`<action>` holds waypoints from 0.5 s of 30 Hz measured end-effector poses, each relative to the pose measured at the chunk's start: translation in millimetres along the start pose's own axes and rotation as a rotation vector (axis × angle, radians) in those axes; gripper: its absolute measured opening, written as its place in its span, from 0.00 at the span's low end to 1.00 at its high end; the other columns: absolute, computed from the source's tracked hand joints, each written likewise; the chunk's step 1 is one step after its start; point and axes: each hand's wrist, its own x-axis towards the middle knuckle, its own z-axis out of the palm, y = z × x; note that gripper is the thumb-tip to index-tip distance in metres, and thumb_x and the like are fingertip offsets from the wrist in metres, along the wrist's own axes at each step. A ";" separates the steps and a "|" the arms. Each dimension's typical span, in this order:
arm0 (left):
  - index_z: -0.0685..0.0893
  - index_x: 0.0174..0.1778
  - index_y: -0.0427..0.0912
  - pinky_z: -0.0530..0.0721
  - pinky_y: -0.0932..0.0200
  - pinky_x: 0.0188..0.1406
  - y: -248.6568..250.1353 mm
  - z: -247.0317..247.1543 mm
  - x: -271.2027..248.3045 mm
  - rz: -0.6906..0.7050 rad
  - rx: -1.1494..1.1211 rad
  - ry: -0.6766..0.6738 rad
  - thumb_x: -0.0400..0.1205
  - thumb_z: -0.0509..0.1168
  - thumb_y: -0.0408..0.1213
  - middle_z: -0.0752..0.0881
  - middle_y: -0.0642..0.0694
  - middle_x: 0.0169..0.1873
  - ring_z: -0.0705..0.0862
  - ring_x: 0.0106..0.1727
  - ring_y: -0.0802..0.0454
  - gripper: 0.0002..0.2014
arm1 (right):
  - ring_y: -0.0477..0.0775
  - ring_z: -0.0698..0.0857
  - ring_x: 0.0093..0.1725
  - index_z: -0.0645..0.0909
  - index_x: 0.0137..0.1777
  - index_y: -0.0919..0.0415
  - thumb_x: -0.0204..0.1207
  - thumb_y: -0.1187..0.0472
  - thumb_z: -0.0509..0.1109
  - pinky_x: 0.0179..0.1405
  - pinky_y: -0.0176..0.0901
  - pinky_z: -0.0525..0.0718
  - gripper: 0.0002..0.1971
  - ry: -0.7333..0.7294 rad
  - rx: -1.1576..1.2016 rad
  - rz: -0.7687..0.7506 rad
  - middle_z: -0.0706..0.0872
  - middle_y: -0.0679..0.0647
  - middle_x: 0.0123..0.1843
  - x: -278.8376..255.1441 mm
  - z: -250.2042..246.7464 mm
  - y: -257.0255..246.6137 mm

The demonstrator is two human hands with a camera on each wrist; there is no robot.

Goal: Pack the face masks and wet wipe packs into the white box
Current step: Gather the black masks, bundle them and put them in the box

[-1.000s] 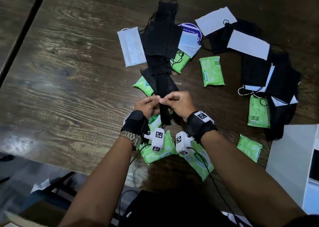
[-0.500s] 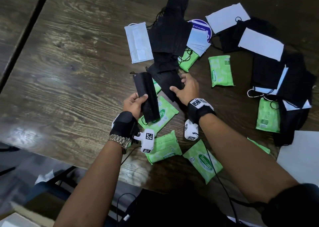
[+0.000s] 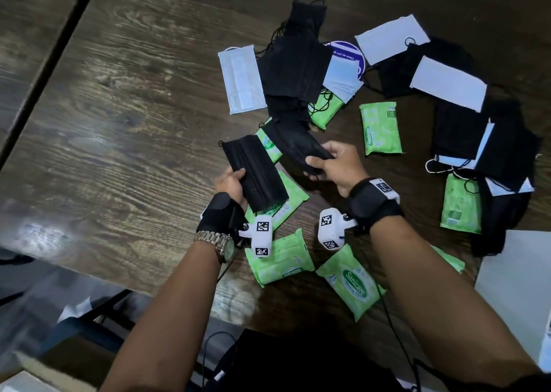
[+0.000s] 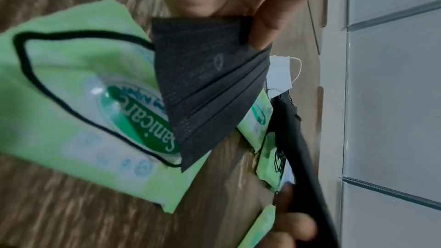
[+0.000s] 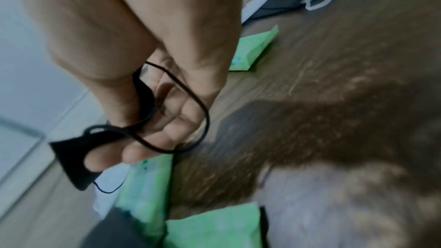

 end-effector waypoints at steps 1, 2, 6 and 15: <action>0.80 0.51 0.40 0.88 0.47 0.42 -1.2 4.2 -1.7 -0.017 -0.017 -0.008 0.86 0.50 0.24 0.85 0.39 0.44 0.86 0.40 0.45 0.14 | 0.60 0.90 0.32 0.79 0.49 0.69 0.74 0.74 0.76 0.28 0.46 0.88 0.09 -0.038 0.113 0.020 0.89 0.65 0.42 -9.9 -2.7 -3.3; 0.80 0.49 0.41 0.89 0.48 0.41 -2.8 8.2 -3.4 -0.036 -0.033 -0.022 0.86 0.50 0.26 0.85 0.40 0.43 0.87 0.39 0.46 0.14 | 0.59 0.90 0.32 0.79 0.50 0.68 0.74 0.74 0.76 0.29 0.45 0.89 0.09 -0.066 0.211 0.040 0.89 0.64 0.41 -19.2 -4.7 -5.4; 0.82 0.53 0.38 0.82 0.44 0.57 -10.7 22.8 -13.4 -0.138 -0.123 -0.179 0.90 0.49 0.41 0.90 0.42 0.47 0.86 0.52 0.42 0.17 | 0.63 0.91 0.39 0.78 0.61 0.70 0.72 0.74 0.78 0.34 0.49 0.91 0.18 -0.049 0.324 0.122 0.90 0.66 0.51 -41.8 4.6 4.2; 0.77 0.66 0.28 0.85 0.37 0.58 -31.4 35.1 -16.9 -0.003 0.016 -0.234 0.82 0.67 0.32 0.84 0.28 0.57 0.87 0.53 0.36 0.19 | 0.52 0.91 0.35 0.78 0.58 0.69 0.68 0.73 0.82 0.29 0.45 0.90 0.21 -0.007 0.155 0.168 0.89 0.60 0.48 -54.5 34.2 30.3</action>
